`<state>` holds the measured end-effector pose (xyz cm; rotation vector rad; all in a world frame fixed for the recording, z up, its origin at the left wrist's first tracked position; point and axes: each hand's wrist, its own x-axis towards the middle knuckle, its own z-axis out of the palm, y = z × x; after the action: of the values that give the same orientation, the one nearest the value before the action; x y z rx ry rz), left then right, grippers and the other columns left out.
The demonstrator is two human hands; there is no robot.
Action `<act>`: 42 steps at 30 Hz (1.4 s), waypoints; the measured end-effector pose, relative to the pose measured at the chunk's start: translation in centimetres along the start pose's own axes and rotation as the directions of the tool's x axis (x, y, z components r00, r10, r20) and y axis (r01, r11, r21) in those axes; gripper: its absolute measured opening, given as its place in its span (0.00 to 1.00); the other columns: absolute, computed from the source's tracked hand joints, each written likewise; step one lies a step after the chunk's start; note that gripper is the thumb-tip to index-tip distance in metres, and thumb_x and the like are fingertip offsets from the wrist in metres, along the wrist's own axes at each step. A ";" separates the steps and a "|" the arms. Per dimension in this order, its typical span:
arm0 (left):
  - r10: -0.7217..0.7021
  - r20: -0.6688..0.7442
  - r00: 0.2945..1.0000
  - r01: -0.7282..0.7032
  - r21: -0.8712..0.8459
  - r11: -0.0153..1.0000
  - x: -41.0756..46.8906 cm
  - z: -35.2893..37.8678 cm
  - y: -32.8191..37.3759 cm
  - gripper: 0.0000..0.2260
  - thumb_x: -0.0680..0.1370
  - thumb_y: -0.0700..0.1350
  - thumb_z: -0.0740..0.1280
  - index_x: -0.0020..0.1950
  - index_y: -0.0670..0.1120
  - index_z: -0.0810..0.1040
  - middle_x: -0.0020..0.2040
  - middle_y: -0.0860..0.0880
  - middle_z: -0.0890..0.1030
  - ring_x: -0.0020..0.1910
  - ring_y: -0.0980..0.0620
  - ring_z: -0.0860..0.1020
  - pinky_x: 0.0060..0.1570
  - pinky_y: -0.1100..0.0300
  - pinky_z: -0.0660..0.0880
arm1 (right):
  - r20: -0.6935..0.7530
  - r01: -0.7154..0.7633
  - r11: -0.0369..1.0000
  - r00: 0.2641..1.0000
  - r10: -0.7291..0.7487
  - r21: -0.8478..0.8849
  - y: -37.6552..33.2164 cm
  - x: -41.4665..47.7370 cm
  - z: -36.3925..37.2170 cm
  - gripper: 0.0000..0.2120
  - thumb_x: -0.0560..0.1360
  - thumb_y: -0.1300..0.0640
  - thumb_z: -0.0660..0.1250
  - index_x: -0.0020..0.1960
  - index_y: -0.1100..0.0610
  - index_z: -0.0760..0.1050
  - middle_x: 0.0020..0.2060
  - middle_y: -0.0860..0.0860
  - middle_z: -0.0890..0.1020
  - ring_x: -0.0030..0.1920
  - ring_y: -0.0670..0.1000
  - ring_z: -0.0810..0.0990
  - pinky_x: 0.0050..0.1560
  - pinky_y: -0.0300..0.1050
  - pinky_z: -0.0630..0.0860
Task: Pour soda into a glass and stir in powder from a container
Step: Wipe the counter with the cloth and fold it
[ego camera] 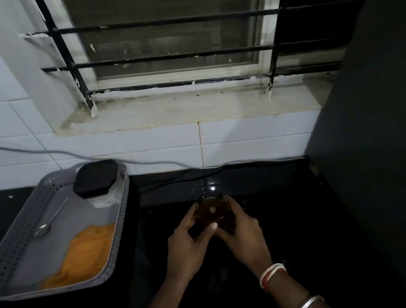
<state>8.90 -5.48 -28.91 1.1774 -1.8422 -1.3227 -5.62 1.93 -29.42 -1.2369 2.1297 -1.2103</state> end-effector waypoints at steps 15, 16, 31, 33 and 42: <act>0.217 -0.351 0.911 -0.158 0.191 0.969 0.0 -10.0 3.0 0.11 0.79 0.44 0.73 0.60 0.56 0.82 0.46 0.55 0.84 0.45 0.59 0.84 0.42 0.72 0.75 | -0.004 -0.161 0.985 0.987 0.161 -0.063 2.7 -1.6 0.0 0.35 0.70 0.55 0.79 0.74 0.51 0.68 0.59 0.50 0.82 0.57 0.47 0.83 0.60 0.47 0.81; 0.218 -0.435 0.874 -0.115 0.252 0.961 0.1 -12.5 2.9 0.08 0.80 0.45 0.72 0.57 0.56 0.81 0.42 0.54 0.83 0.42 0.57 0.83 0.42 0.67 0.76 | -0.030 -0.191 0.978 0.982 0.189 -0.084 2.5 -2.3 0.0 0.32 0.71 0.54 0.78 0.72 0.52 0.70 0.59 0.50 0.81 0.57 0.47 0.83 0.59 0.45 0.80; -0.255 -0.139 0.957 0.226 0.908 0.352 3.1 -20.2 -4.6 0.10 0.78 0.48 0.70 0.55 0.44 0.82 0.55 0.44 0.85 0.54 0.44 0.84 0.48 0.56 0.77 | 0.009 -0.083 0.955 0.996 0.089 -0.285 -4.3 -7.7 4.7 0.25 0.76 0.42 0.69 0.70 0.38 0.63 0.61 0.44 0.78 0.59 0.47 0.78 0.52 0.44 0.78; -0.190 -0.125 0.974 0.187 0.914 0.360 3.7 -20.6 -5.8 0.08 0.75 0.47 0.71 0.51 0.44 0.82 0.52 0.44 0.86 0.50 0.44 0.85 0.46 0.55 0.79 | 0.014 -0.079 0.958 0.996 0.086 -0.277 -4.8 -8.3 5.0 0.25 0.76 0.43 0.69 0.70 0.38 0.63 0.60 0.43 0.78 0.58 0.46 0.79 0.52 0.43 0.78; 0.320 -0.299 0.899 -0.086 0.596 0.799 -3.0 -20.5 2.3 0.08 0.72 0.49 0.76 0.38 0.48 0.81 0.31 0.52 0.82 0.32 0.48 0.82 0.35 0.57 0.74 | 0.222 -0.348 0.832 0.935 0.276 0.432 -9.9 -9.4 4.4 0.18 0.74 0.44 0.73 0.63 0.37 0.76 0.59 0.45 0.82 0.58 0.41 0.82 0.52 0.36 0.80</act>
<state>26.68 -11.33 -19.64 1.3552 -2.0426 -0.3565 7.33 5.37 -24.38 -0.7073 1.7017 -1.3249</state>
